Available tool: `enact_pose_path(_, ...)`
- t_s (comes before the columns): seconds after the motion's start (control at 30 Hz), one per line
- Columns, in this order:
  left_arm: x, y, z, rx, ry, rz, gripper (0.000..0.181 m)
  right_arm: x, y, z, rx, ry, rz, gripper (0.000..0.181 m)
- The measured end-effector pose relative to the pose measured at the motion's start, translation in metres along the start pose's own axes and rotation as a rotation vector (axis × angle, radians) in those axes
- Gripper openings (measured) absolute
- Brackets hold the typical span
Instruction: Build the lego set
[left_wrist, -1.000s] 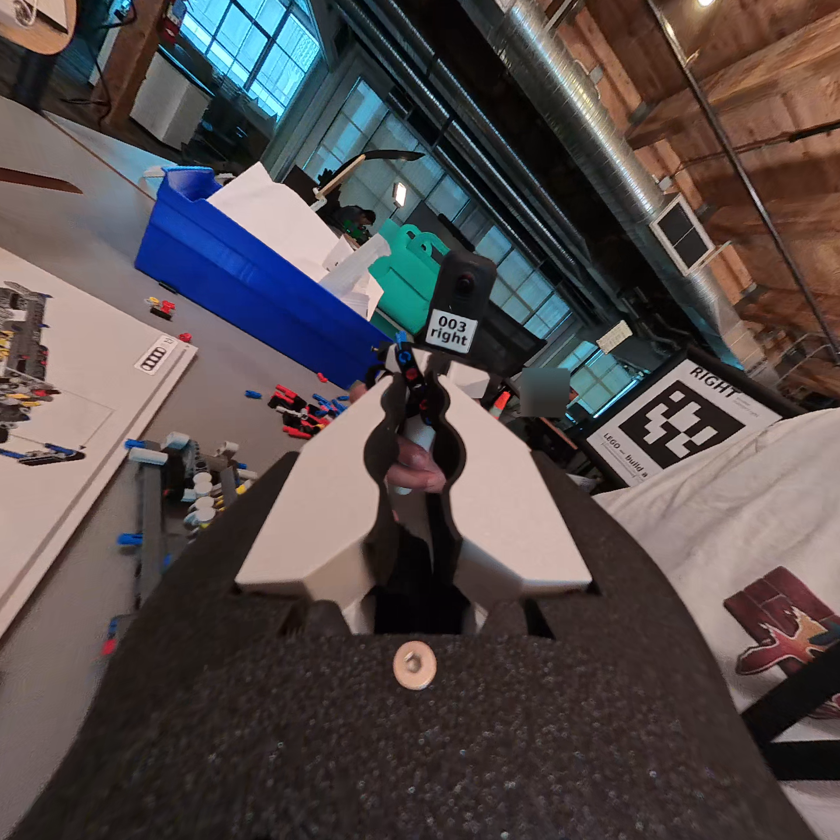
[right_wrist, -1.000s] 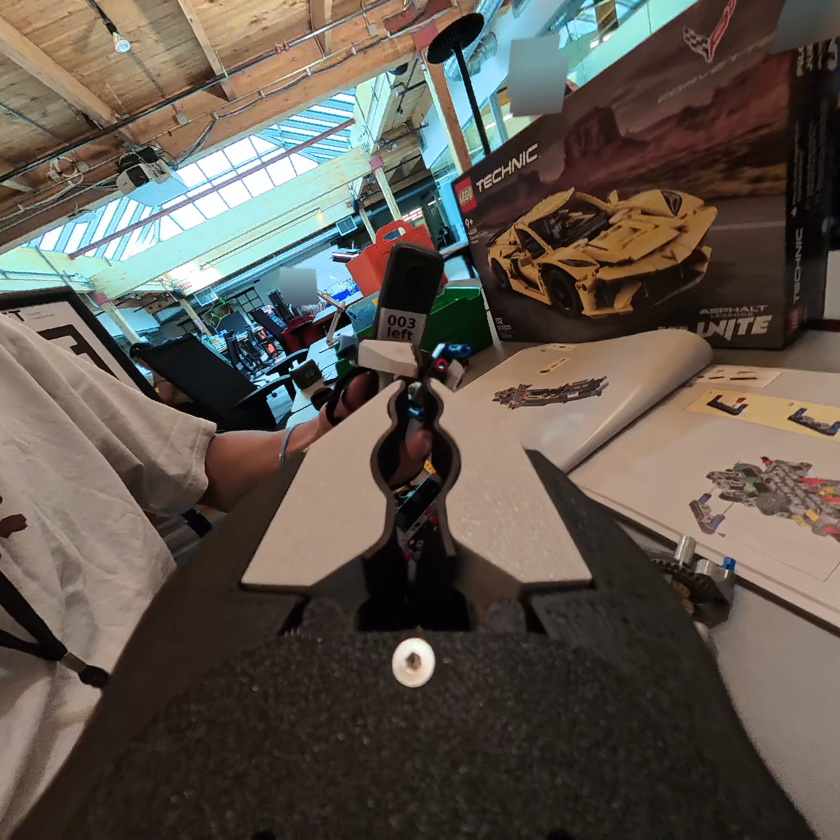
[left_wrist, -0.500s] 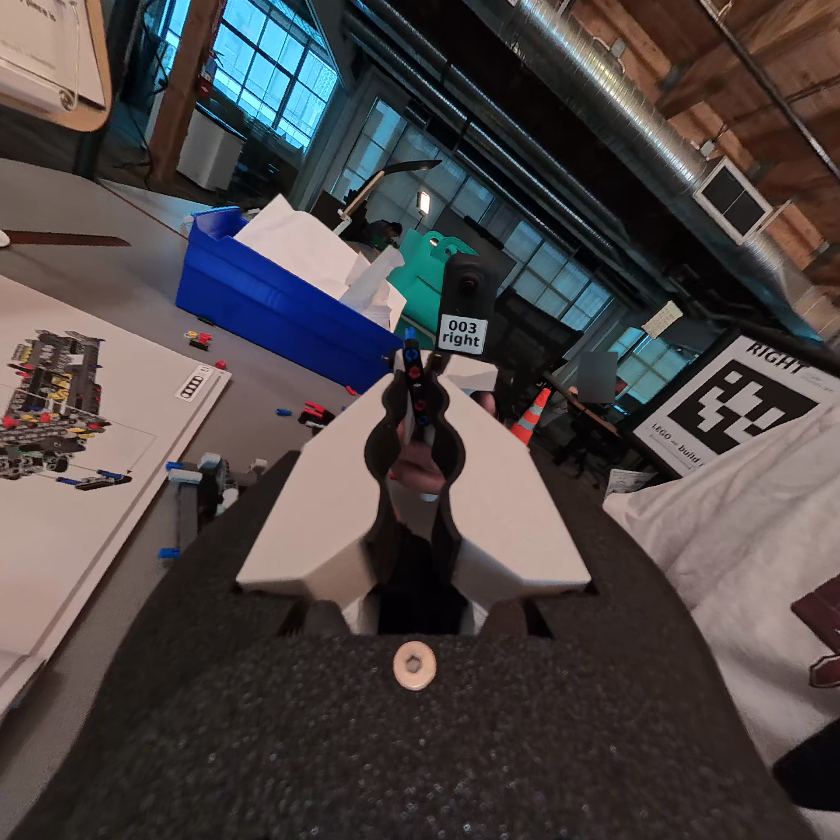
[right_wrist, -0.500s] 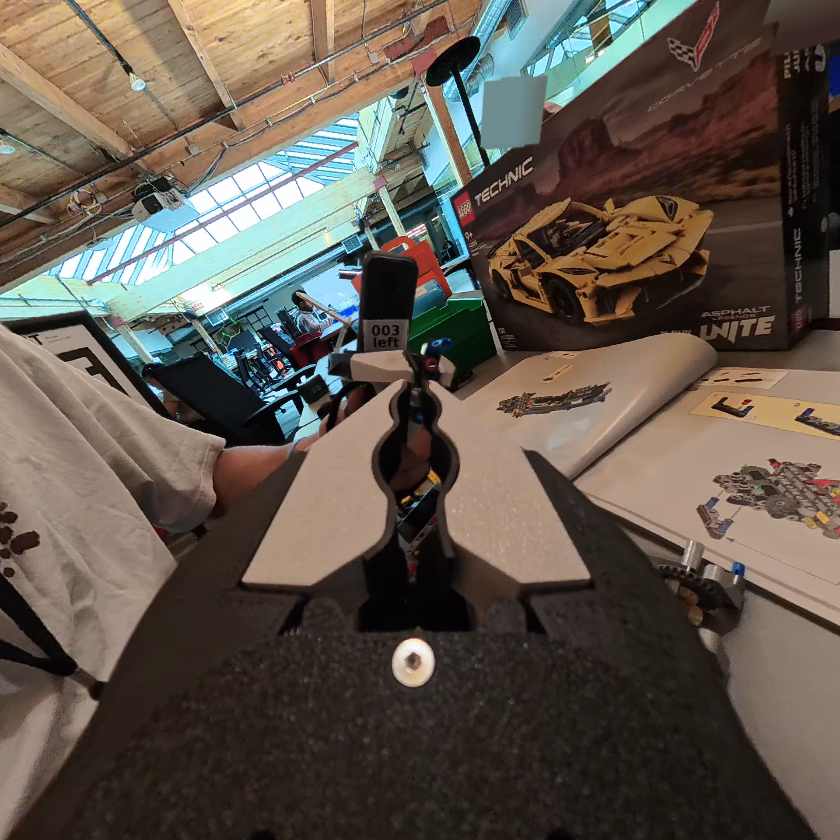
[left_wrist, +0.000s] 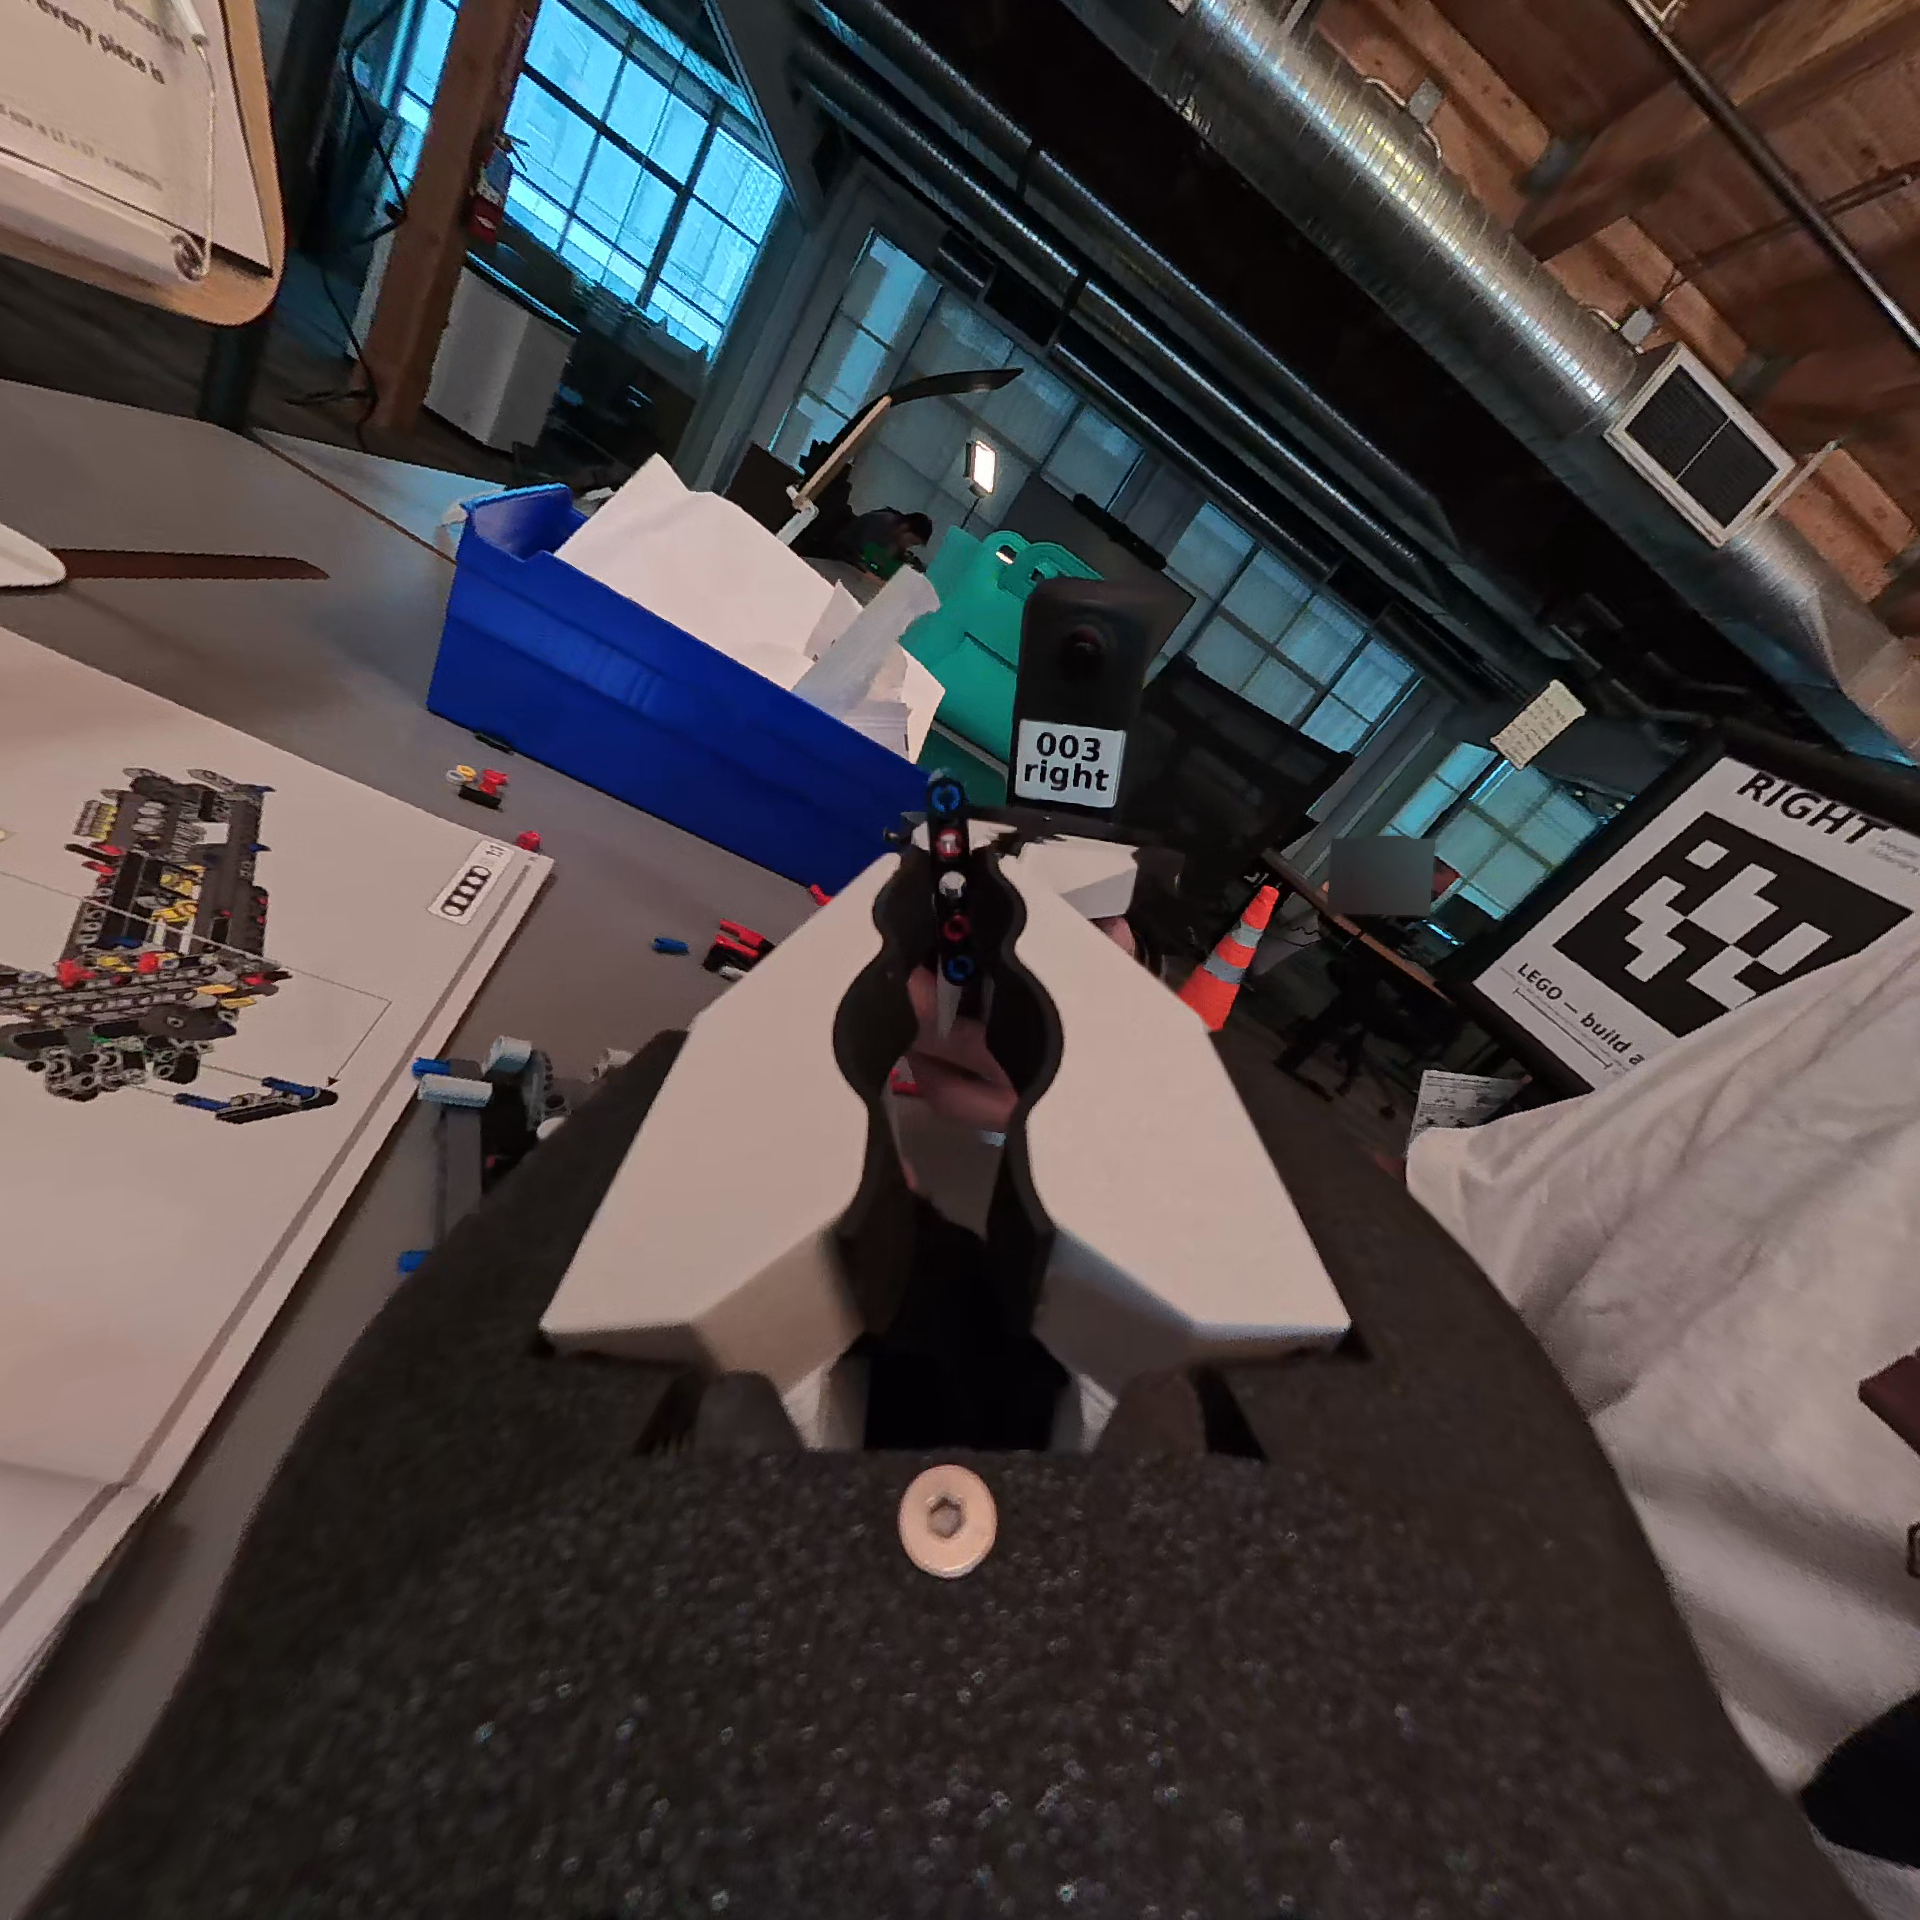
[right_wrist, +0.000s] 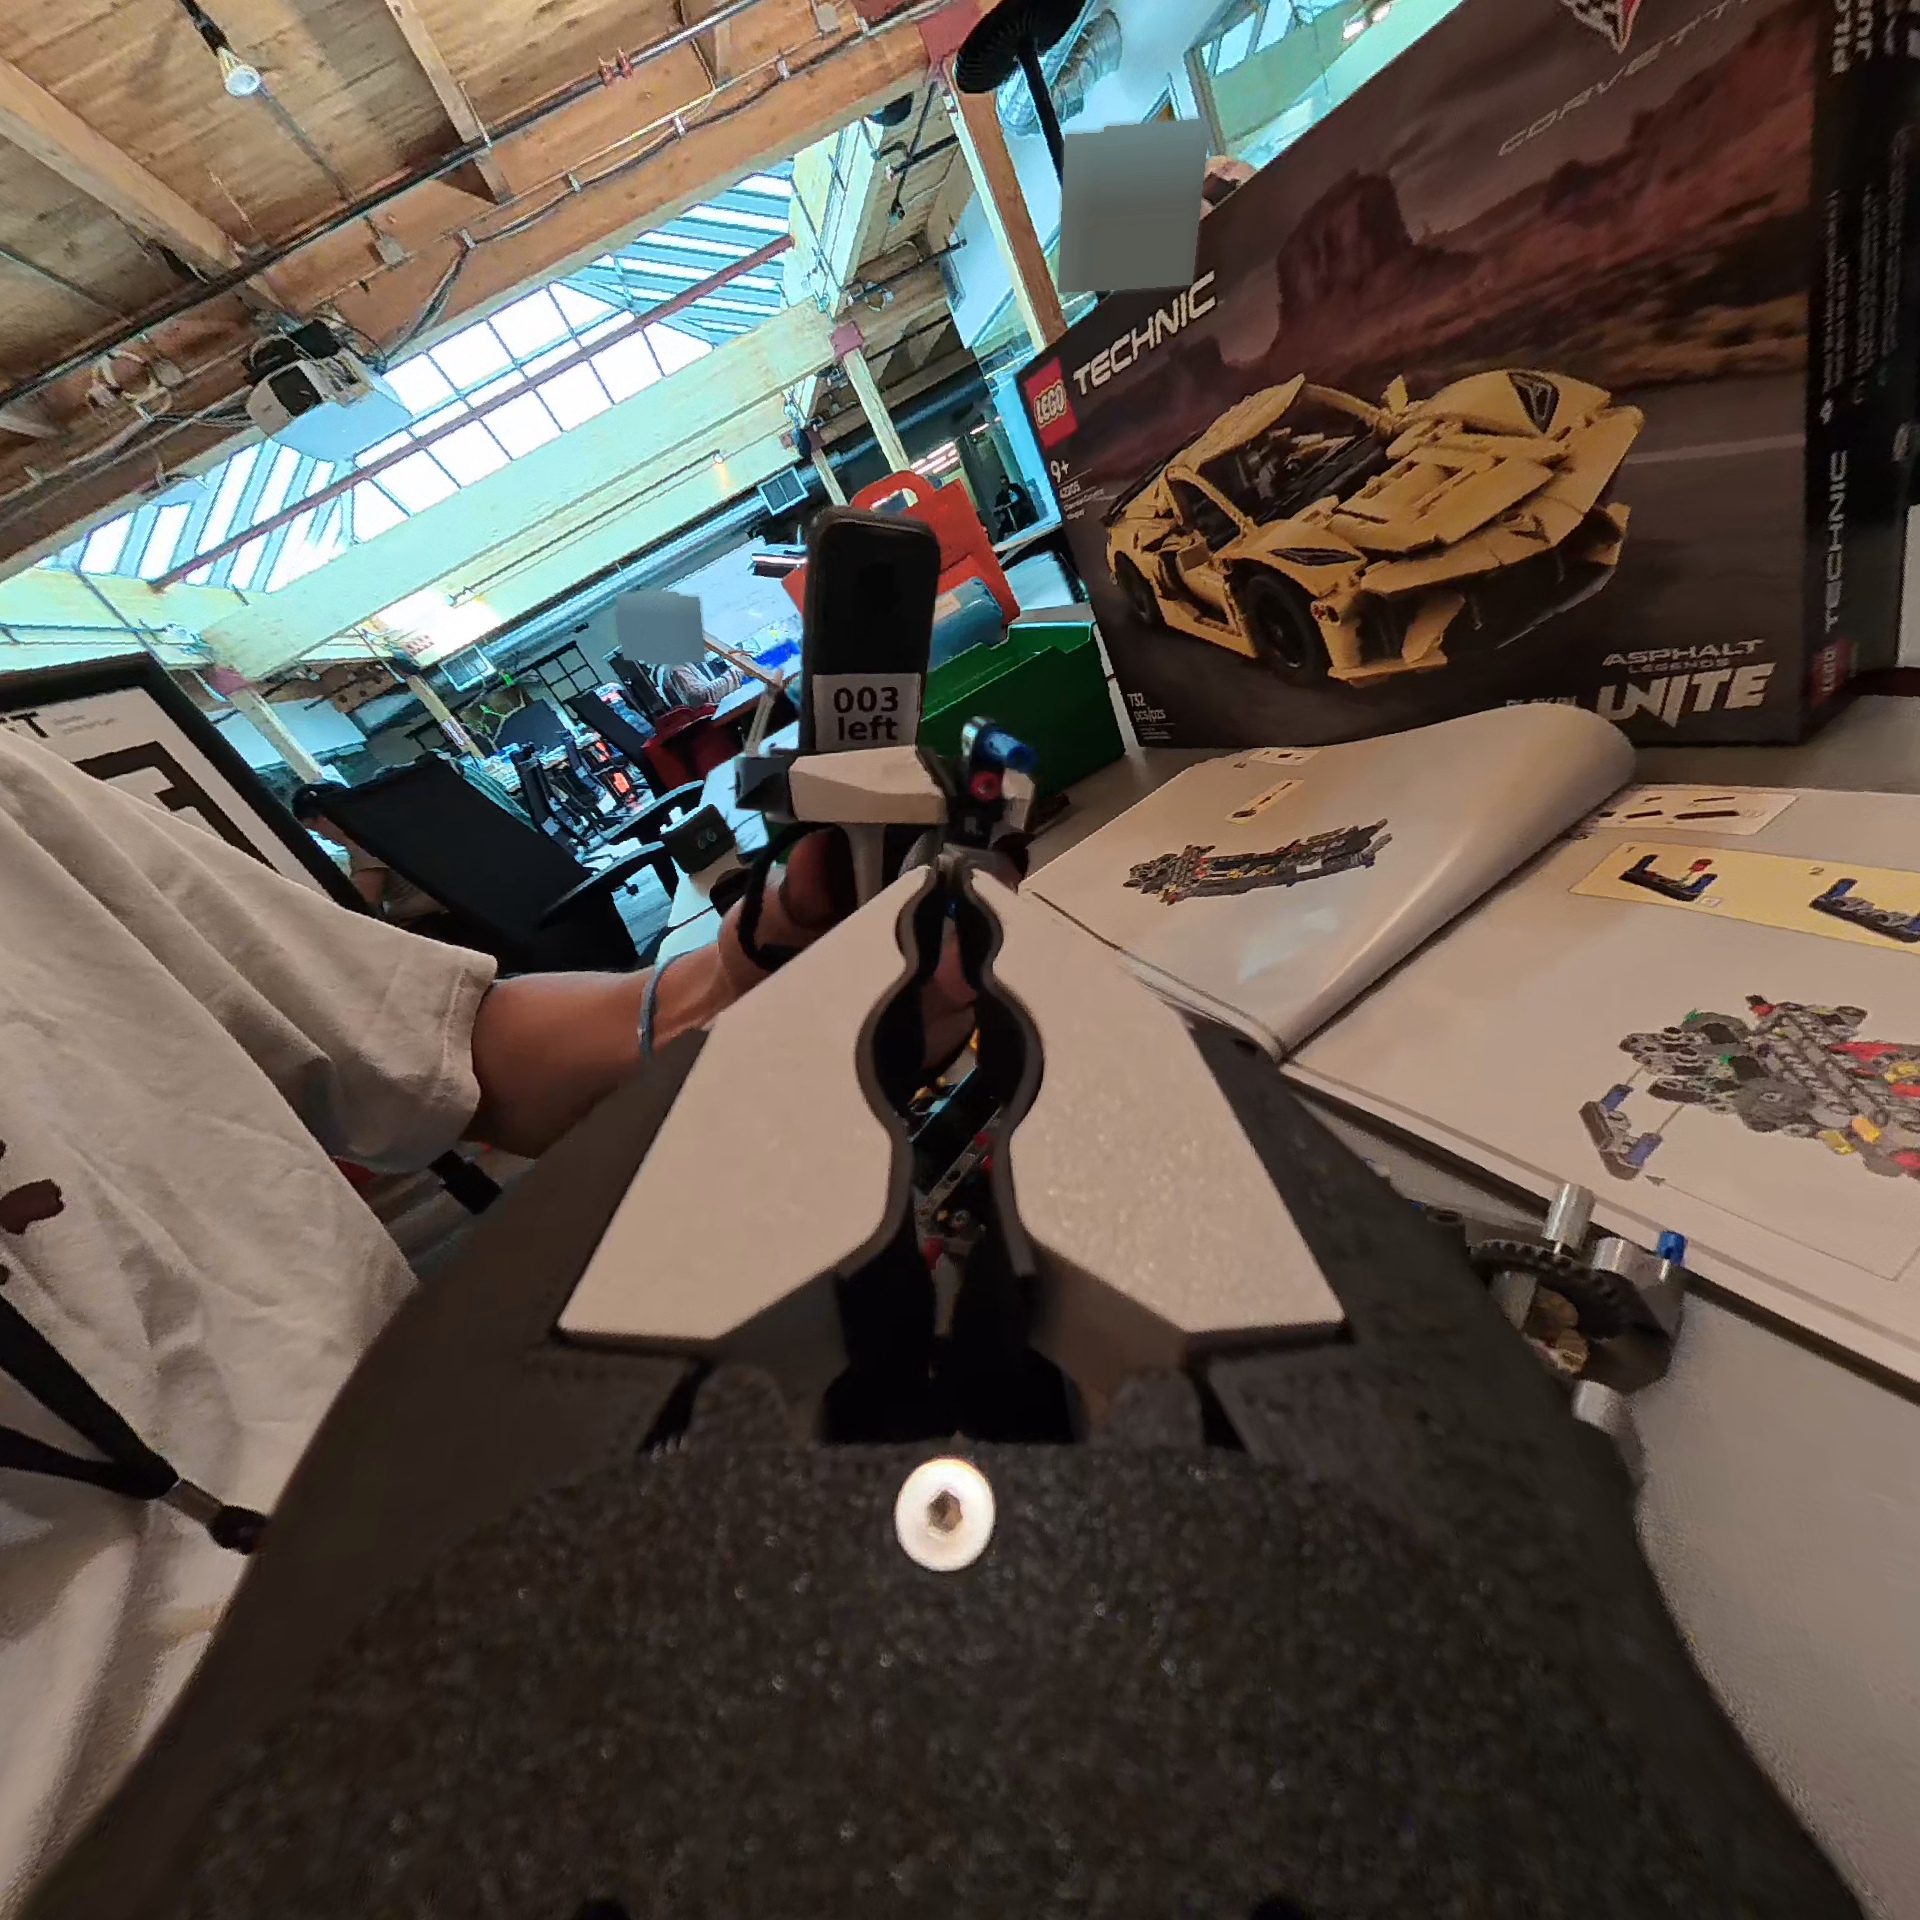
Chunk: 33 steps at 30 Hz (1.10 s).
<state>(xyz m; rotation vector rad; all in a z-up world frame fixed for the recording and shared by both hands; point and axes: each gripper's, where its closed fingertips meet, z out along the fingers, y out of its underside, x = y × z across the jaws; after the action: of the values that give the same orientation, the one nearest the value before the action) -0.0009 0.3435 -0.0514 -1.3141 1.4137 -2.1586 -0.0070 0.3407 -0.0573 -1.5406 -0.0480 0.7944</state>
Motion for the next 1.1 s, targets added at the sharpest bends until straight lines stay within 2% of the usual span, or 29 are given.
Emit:
enact_pose_path(0.1, 0.000, -0.001, 0.001, 0.011, -0.028, 0.033, 0.006, 0.000, -0.001, 0.000, 0.011, -0.016, 0.051, 0.000)
enact_pose_path(0.2, -0.002, -0.003, 0.001, 0.035, -0.038, -0.001, 0.006, 0.002, -0.005, -0.001, 0.029, 0.015, 0.009, 0.000)
enact_pose_path(0.27, -0.010, -0.006, -0.001, 0.070, -0.078, -0.023, 0.006, 0.006, -0.010, -0.001, 0.046, 0.099, -0.104, 0.011)
enact_pose_path(0.37, -0.018, -0.010, -0.004, 0.111, -0.133, -0.020, 0.006, 0.015, -0.004, 0.005, -0.012, 0.293, -0.290, 0.019)
enact_pose_path(0.5, -0.020, -0.008, -0.003, 0.126, -0.148, -0.015, 0.006, 0.023, -0.002, 0.013, -0.032, 0.414, -0.302, 0.026)
enact_pose_path(0.7, -0.015, -0.006, 0.001, 0.133, -0.168, 0.035, 0.006, 0.025, 0.002, 0.014, -0.049, 0.412, -0.264, 0.022)
enact_pose_path(0.83, -0.016, -0.004, 0.002, 0.117, -0.250, 0.149, 0.005, 0.028, 0.004, 0.013, -0.062, 0.424, -0.259, 0.022)
enact_pose_path(1.1, -0.014, -0.007, 0.000, 0.112, -0.348, 0.319, 0.006, 0.032, -0.001, 0.010, -0.052, 0.536, -0.423, 0.027)
